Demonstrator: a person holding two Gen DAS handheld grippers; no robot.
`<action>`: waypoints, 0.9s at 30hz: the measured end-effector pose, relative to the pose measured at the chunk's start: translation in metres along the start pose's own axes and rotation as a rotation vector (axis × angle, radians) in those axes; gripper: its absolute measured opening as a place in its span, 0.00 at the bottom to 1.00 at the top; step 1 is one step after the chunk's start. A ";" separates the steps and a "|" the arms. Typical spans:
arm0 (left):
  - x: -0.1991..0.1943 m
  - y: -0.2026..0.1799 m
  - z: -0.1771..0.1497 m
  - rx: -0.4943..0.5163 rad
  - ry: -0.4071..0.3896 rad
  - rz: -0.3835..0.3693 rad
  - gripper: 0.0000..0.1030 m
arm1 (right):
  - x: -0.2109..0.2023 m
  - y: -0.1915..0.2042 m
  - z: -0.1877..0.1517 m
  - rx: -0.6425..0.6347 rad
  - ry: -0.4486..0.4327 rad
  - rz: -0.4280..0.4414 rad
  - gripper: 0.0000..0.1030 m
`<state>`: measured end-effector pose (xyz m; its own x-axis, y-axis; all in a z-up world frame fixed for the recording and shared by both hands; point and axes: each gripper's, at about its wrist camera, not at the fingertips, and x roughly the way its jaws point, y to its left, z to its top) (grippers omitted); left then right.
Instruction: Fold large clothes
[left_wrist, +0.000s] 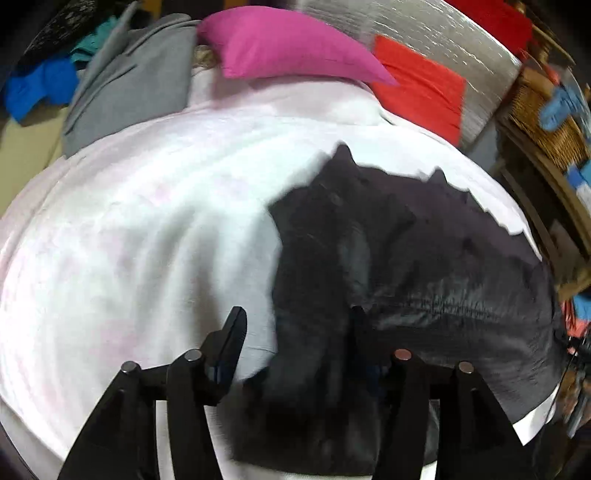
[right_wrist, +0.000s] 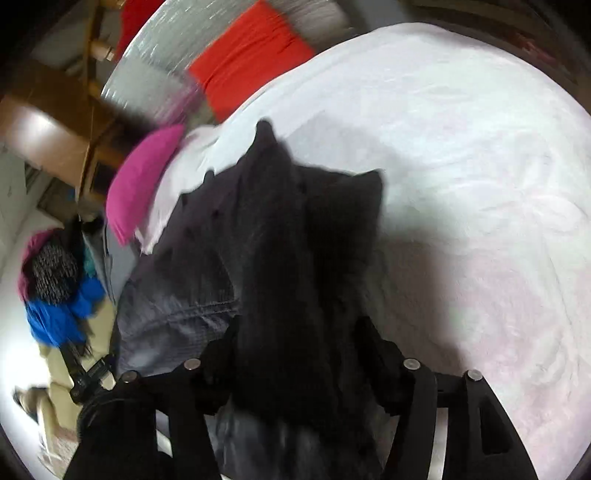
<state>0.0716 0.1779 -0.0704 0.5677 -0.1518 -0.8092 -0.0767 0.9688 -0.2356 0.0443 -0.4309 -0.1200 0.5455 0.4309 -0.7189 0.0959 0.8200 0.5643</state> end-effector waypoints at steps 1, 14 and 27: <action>-0.008 0.004 0.004 0.006 -0.010 -0.014 0.56 | -0.010 0.001 0.005 -0.025 -0.016 -0.014 0.64; 0.023 -0.033 0.060 0.080 -0.027 -0.017 0.59 | 0.010 0.058 0.076 -0.227 -0.061 -0.146 0.67; 0.096 -0.041 0.074 0.085 0.048 0.106 0.23 | 0.058 0.064 0.095 -0.347 0.006 -0.275 0.10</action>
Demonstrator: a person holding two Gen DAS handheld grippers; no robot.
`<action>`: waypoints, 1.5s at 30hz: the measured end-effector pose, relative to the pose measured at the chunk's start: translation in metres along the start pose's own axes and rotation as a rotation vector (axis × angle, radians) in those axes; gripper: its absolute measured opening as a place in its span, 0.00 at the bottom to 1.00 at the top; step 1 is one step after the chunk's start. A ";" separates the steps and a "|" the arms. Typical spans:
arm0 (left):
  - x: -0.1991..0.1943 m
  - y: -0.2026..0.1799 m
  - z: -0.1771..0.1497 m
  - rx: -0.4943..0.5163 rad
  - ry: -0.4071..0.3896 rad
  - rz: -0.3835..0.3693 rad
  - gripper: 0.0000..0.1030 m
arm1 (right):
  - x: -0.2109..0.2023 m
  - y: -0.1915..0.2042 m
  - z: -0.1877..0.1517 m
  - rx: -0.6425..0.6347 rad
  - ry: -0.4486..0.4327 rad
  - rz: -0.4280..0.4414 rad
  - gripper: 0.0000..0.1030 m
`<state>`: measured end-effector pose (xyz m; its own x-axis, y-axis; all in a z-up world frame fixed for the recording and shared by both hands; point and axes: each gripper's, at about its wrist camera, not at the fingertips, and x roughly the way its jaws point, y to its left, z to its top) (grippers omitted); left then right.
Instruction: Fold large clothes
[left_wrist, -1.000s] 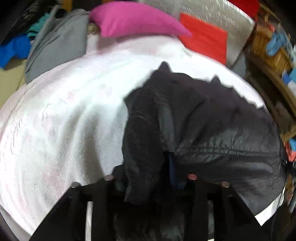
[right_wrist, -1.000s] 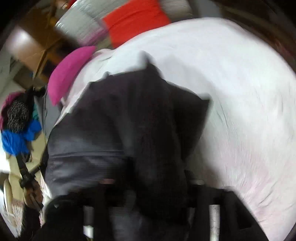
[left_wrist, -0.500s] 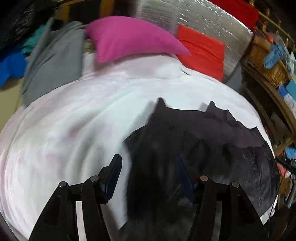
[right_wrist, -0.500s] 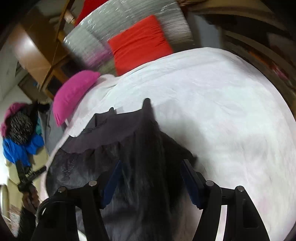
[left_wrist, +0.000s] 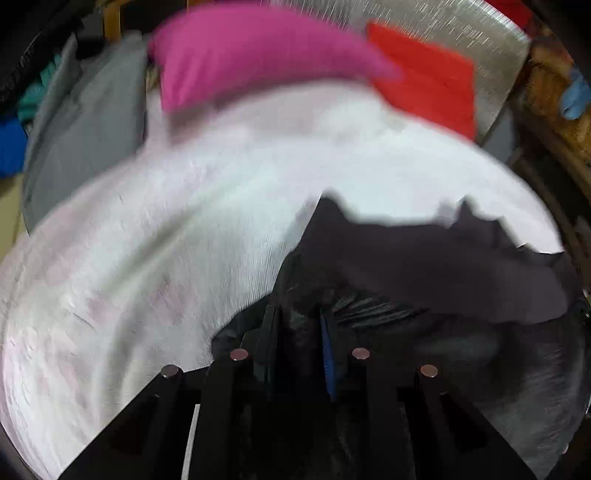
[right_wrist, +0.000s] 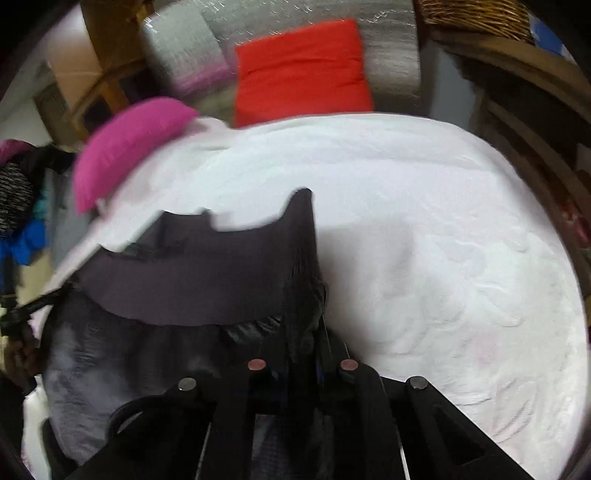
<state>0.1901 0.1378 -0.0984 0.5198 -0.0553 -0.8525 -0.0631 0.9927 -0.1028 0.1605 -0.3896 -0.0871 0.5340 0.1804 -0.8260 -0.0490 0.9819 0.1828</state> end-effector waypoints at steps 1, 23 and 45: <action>0.005 -0.002 0.001 0.002 0.000 0.013 0.24 | 0.008 -0.001 -0.004 0.012 0.015 -0.006 0.10; -0.091 -0.080 -0.154 0.156 -0.242 0.108 0.66 | -0.088 0.137 -0.176 -0.023 -0.330 -0.088 0.75; -0.147 -0.078 -0.190 0.059 -0.240 0.098 0.77 | -0.133 0.141 -0.215 0.029 -0.397 -0.126 0.87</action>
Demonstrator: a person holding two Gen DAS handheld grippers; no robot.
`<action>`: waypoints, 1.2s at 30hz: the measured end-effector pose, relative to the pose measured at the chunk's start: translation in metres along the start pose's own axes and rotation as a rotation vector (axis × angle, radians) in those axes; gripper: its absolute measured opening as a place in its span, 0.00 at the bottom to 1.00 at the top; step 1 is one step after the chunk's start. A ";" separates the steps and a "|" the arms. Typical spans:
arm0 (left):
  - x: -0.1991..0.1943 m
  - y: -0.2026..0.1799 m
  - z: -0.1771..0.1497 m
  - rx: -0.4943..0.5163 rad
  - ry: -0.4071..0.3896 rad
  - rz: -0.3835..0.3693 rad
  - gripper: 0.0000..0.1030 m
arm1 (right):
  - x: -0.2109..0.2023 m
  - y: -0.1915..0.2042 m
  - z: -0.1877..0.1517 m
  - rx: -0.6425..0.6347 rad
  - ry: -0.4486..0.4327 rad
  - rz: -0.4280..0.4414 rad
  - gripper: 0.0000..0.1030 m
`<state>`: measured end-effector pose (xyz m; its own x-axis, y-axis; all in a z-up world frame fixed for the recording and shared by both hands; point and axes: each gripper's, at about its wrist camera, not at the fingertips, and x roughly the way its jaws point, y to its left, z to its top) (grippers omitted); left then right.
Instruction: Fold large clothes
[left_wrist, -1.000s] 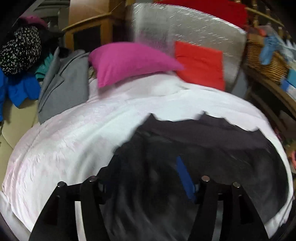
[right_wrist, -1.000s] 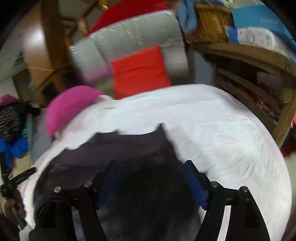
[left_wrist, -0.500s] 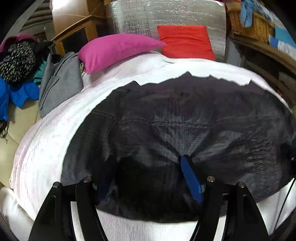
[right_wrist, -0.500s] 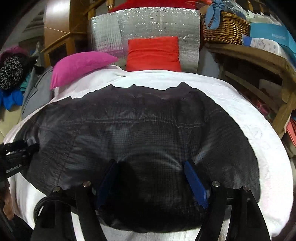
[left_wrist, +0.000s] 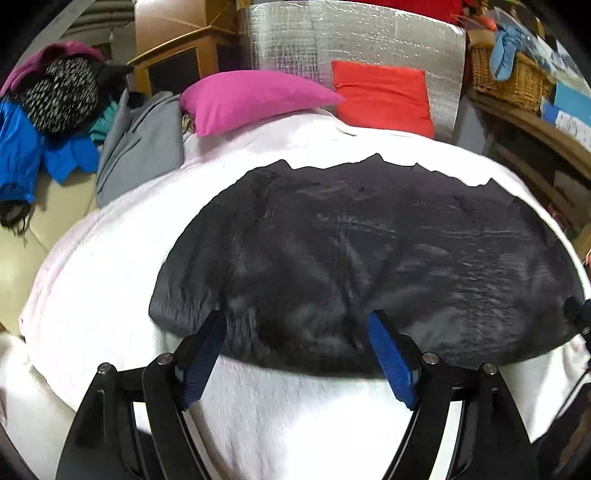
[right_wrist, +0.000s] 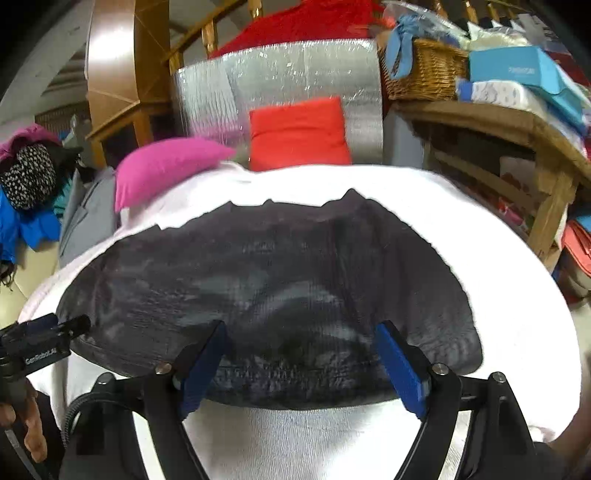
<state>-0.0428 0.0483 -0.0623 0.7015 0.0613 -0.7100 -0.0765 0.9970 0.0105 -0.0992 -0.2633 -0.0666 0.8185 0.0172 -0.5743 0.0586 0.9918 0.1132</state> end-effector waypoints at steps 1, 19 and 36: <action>-0.002 0.000 -0.005 -0.013 0.010 -0.011 0.77 | 0.006 -0.003 -0.003 0.007 0.026 -0.001 0.87; -0.015 -0.018 -0.017 0.021 0.028 -0.036 0.77 | -0.009 -0.030 -0.001 0.062 0.041 -0.019 0.87; -0.016 0.024 0.007 -0.022 -0.004 0.020 0.77 | -0.015 -0.050 -0.010 0.186 0.079 0.100 0.88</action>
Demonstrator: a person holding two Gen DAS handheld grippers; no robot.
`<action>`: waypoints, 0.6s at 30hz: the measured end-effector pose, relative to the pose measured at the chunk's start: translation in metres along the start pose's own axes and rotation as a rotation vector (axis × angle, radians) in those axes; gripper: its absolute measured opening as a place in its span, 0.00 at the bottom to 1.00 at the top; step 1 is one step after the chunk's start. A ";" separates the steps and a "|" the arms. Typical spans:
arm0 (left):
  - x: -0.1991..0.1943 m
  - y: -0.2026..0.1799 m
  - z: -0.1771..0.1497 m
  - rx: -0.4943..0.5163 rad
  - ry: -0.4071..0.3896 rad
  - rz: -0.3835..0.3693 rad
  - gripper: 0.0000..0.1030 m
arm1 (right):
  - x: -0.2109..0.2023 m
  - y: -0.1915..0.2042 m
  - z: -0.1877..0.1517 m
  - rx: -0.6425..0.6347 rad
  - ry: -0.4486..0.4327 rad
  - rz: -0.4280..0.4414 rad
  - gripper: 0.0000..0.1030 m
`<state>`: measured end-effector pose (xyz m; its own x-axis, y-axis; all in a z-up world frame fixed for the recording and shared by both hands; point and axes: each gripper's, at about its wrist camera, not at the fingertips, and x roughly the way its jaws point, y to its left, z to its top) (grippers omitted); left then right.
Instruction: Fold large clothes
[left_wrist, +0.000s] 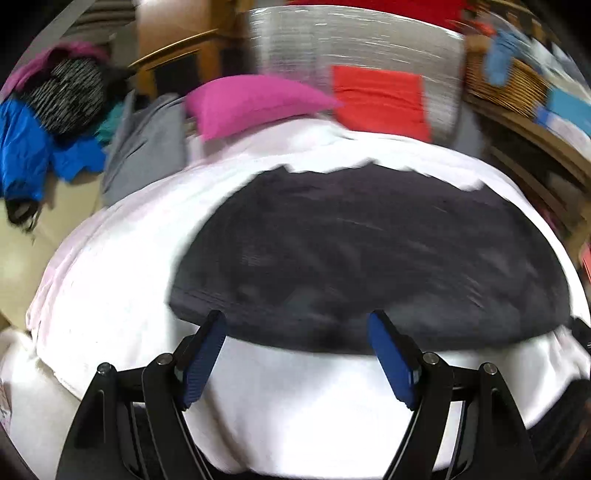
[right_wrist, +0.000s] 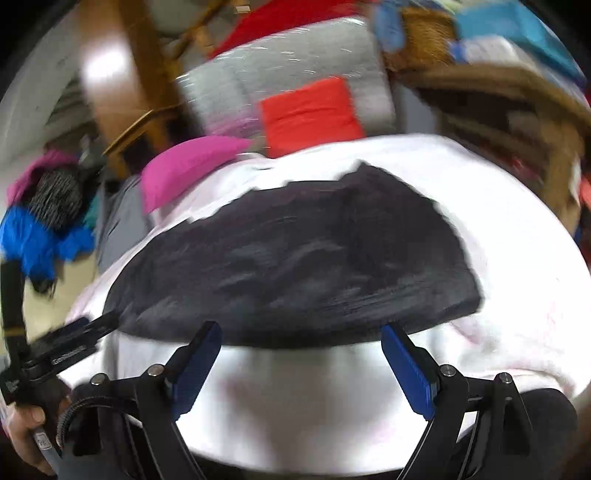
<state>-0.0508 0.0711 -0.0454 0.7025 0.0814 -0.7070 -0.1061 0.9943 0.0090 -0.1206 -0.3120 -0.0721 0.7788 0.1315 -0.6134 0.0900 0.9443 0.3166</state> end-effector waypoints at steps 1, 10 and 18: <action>0.009 0.016 0.006 -0.034 0.010 0.019 0.77 | 0.003 -0.018 0.007 0.045 -0.005 -0.017 0.88; 0.073 0.111 0.014 -0.355 0.141 -0.079 0.77 | 0.044 -0.133 0.024 0.484 0.115 0.159 0.88; 0.064 0.089 -0.015 -0.503 0.163 -0.210 0.77 | 0.061 -0.118 -0.005 0.679 0.147 0.235 0.88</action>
<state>-0.0259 0.1638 -0.1006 0.6312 -0.1660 -0.7576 -0.3257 0.8298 -0.4532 -0.0873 -0.4140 -0.1506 0.7381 0.3914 -0.5496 0.3328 0.4974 0.8012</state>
